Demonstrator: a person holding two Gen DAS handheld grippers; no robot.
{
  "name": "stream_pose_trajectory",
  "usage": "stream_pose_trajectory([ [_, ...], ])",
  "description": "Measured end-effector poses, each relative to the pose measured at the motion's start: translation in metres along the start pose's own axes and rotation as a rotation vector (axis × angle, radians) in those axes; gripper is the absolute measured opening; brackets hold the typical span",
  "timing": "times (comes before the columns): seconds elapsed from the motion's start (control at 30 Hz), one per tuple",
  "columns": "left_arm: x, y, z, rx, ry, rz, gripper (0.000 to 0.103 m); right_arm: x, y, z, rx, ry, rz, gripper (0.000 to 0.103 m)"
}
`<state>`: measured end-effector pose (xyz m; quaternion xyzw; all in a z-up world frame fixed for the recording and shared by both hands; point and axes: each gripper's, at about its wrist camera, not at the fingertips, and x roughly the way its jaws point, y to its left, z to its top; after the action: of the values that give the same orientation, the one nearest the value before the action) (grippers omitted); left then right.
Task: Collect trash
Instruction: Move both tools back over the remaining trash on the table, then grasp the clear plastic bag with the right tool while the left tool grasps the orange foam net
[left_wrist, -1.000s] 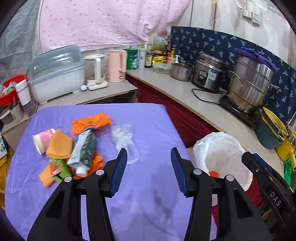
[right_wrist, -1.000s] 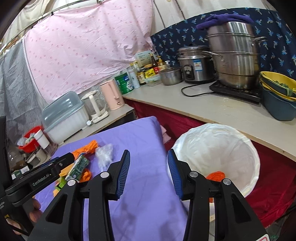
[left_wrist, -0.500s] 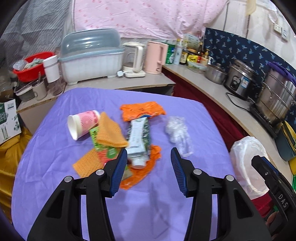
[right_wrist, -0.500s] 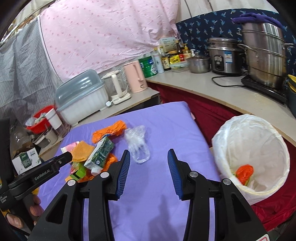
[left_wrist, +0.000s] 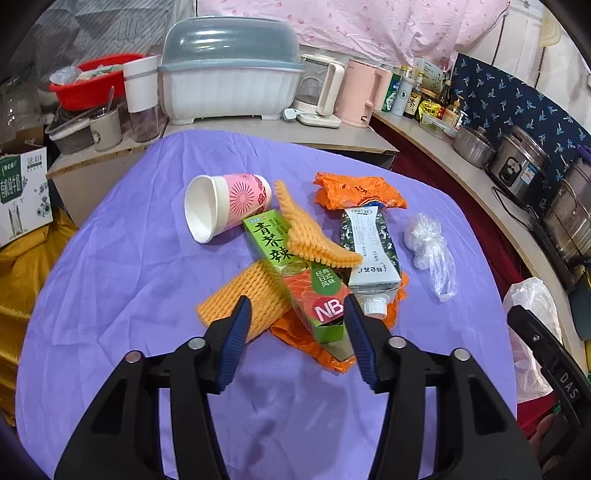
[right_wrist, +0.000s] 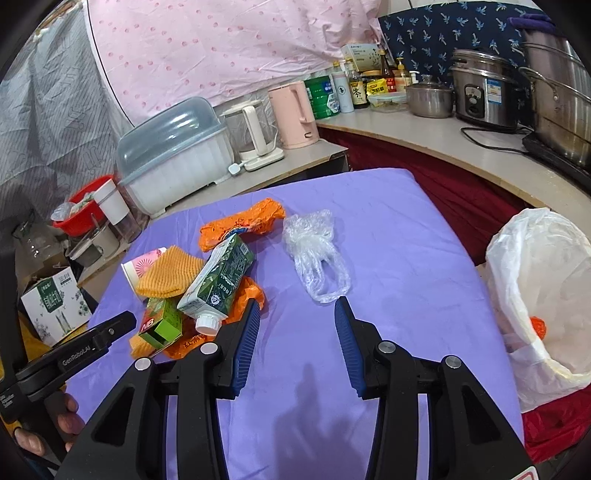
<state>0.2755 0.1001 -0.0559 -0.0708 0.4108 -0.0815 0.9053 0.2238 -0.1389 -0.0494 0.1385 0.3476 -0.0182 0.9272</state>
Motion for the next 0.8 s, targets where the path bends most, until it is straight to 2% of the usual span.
stream_pose_trajectory([
  [0.07, 0.003, 0.002, 0.0, -0.006, -0.005, 0.0, 0.063, 0.008, 0.001, 0.0, 0.002, 0.011, 0.001, 0.041],
  [0.17, 0.009, 0.009, 0.002, -0.027, -0.004, -0.006, 0.067, 0.018, 0.004, 0.001, -0.003, 0.023, 0.0, 0.041],
  [0.43, 0.027, 0.033, 0.016, -0.096, 0.015, -0.006, 0.067, 0.046, 0.004, 0.01, -0.011, 0.037, -0.01, 0.041],
  [0.7, 0.042, 0.017, 0.043, -0.088, 0.009, -0.059, 0.067, 0.081, -0.001, 0.027, -0.011, 0.04, -0.035, 0.041],
  [0.8, 0.054, 0.008, 0.048, -0.067, 0.023, -0.069, 0.059, 0.096, -0.003, 0.034, -0.019, 0.042, -0.047, 0.041],
])
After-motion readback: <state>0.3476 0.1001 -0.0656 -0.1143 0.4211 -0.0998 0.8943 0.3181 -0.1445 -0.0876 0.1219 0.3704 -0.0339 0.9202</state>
